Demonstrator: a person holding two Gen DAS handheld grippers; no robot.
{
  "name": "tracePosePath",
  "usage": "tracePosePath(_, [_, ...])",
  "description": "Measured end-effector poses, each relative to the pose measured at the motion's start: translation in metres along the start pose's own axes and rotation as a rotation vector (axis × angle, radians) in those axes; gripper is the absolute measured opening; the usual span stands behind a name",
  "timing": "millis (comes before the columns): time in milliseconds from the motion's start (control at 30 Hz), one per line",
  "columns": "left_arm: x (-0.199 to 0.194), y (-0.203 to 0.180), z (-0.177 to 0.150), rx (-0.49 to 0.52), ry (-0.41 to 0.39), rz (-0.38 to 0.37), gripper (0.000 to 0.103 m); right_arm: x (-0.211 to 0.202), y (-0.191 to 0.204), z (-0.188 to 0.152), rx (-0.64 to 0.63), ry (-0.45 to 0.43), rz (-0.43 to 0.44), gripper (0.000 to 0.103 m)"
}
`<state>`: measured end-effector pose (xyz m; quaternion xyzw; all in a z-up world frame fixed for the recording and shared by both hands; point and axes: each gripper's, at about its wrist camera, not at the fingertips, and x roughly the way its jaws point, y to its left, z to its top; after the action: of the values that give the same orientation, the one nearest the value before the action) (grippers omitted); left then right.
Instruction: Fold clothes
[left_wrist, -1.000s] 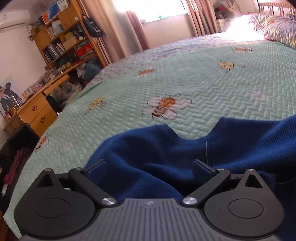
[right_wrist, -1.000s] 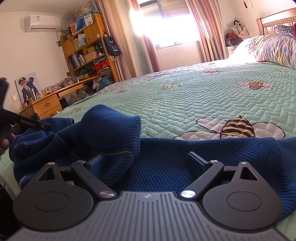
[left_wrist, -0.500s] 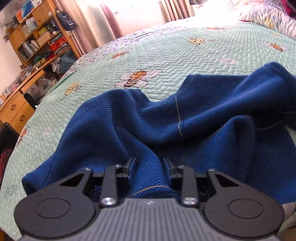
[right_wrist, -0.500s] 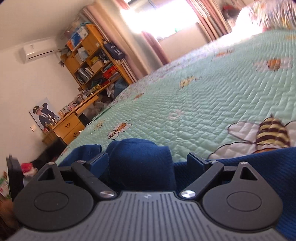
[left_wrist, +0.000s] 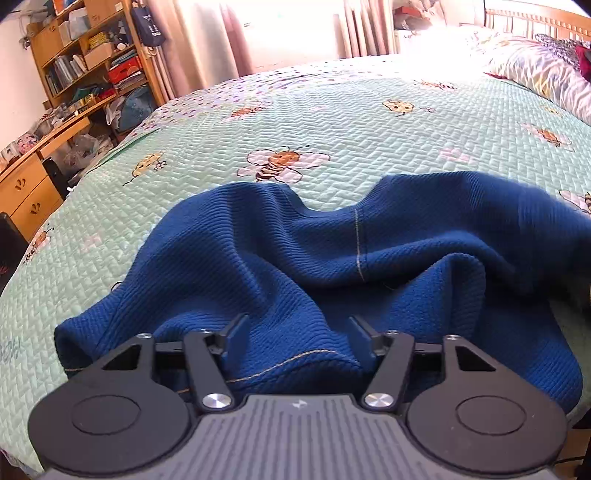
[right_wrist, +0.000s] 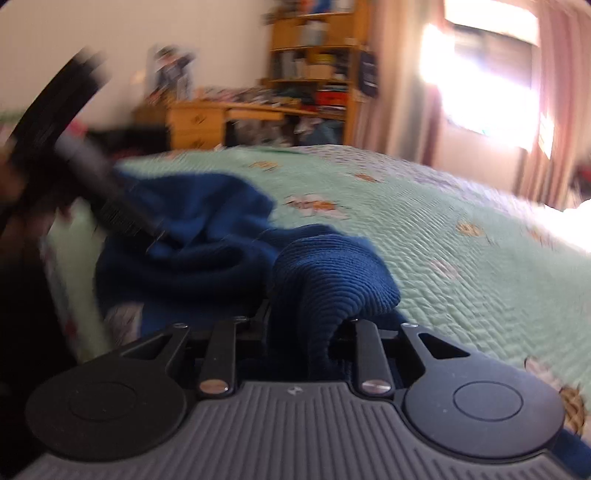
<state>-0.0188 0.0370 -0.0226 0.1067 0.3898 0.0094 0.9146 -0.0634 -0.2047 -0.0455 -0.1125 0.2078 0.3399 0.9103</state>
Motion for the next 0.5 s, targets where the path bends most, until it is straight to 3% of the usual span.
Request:
tracePosePath(67, [-0.001, 0.002, 0.000, -0.005, -0.001, -0.001, 0.064, -0.005, 0.017, -0.007, -0.076, 0.032, 0.038, 0.018])
tracePosePath(133, [-0.003, 0.002, 0.000, -0.003, -0.003, -0.002, 0.065, -0.008, 0.019, -0.018, -0.044, 0.070, 0.072, 0.018])
tracePosePath(333, [-0.006, 0.001, -0.001, 0.003, -0.006, -0.002, 0.075, -0.023, -0.013, -0.022, 0.181, 0.091, 0.128, 0.024])
tracePosePath(433, [-0.007, 0.002, -0.002, -0.002, -0.011, -0.005, 0.078, -0.035, -0.023, -0.022, 0.246, 0.077, 0.154, 0.042])
tracePosePath(500, [-0.007, 0.005, -0.002, -0.004, -0.014, -0.009, 0.079, -0.046, -0.034, -0.021, 0.337, 0.033, 0.179, 0.063])
